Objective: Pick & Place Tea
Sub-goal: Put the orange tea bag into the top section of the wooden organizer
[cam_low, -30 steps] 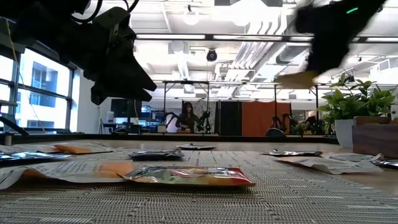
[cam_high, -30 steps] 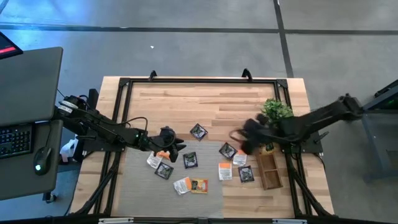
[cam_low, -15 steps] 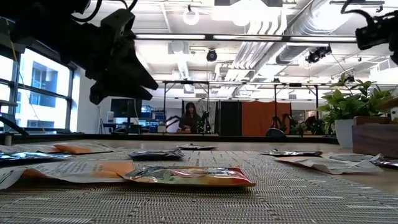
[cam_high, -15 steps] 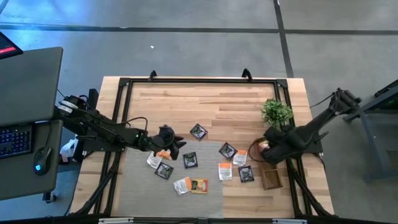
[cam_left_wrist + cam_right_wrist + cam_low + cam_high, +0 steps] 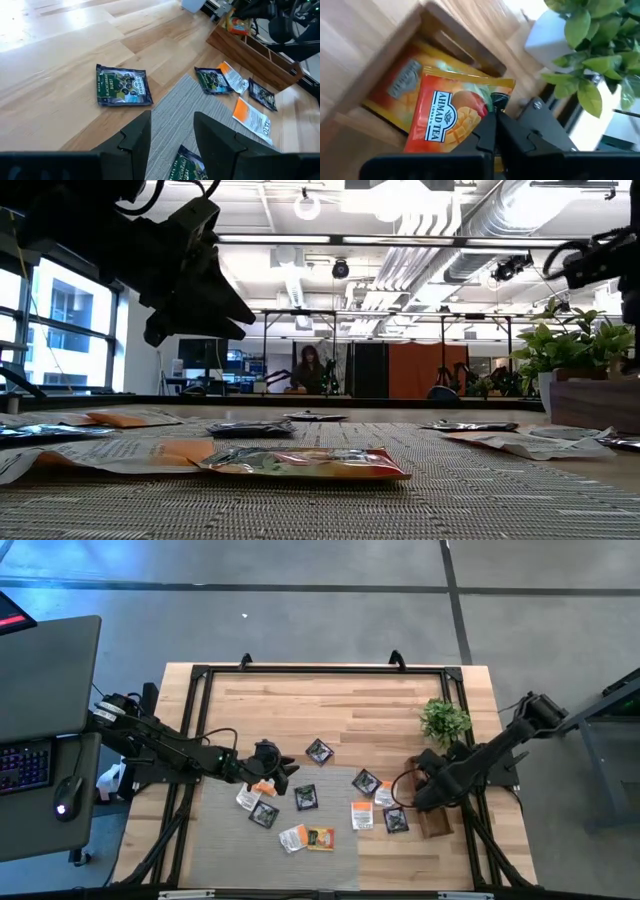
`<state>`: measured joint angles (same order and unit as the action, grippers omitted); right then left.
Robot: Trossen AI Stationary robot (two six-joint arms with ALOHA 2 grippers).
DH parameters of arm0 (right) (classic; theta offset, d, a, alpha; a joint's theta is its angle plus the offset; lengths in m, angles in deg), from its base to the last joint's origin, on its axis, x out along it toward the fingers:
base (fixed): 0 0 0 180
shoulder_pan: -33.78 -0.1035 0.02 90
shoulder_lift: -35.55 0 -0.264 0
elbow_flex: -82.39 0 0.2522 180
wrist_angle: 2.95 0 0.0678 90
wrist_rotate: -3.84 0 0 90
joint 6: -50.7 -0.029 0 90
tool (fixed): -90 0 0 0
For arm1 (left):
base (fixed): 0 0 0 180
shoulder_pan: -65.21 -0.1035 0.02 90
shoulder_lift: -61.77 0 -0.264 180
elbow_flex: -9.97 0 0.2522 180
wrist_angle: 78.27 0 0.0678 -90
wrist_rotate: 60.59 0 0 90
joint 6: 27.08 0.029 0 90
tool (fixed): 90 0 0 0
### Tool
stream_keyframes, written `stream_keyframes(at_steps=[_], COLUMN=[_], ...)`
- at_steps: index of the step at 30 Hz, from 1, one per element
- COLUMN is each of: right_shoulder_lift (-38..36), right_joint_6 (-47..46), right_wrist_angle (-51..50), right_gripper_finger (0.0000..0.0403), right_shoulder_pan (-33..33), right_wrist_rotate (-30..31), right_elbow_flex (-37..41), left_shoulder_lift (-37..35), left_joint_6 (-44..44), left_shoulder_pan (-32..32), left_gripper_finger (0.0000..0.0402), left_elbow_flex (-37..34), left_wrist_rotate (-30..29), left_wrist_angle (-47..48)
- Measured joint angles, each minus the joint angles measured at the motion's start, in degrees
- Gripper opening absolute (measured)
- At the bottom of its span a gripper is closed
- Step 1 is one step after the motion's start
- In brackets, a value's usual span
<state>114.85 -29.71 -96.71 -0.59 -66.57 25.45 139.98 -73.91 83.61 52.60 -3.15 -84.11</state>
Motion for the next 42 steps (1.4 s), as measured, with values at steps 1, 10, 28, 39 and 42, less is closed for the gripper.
stream_keyframes(at_steps=[1,10,28,39,42], right_shoulder_lift=[0.4,0.8,0.8,0.8,0.8], right_joint_6=[0.5,0.5,4.0,11.9,13.1], right_wrist_angle=[-0.2,-0.5,-5.0,6.5,8.5], right_gripper_finger=[0.0023,0.0102,0.0133,0.0038,0.0008], right_shoulder_pan=[0.0,0.0,0.0,0.3,0.3], right_wrist_rotate=[-0.7,0.8,5.3,-5.7,-6.2], right_elbow_flex=[0.0,0.0,-9.3,-6.0,-4.5], left_shoulder_lift=[0.0,0.0,0.0,0.0,0.0], left_joint_6=[0.0,-0.1,-0.2,-0.1,-0.1], left_shoulder_pan=[0.0,0.0,0.0,0.0,0.0], left_gripper_finger=[0.0147,0.0147,0.0147,0.0147,0.0147], left_elbow_flex=[0.0,0.0,0.0,0.0,0.0], left_wrist_rotate=[0.0,0.1,0.6,3.3,3.3], left_wrist_angle=[0.0,0.0,0.0,0.0,0.0])
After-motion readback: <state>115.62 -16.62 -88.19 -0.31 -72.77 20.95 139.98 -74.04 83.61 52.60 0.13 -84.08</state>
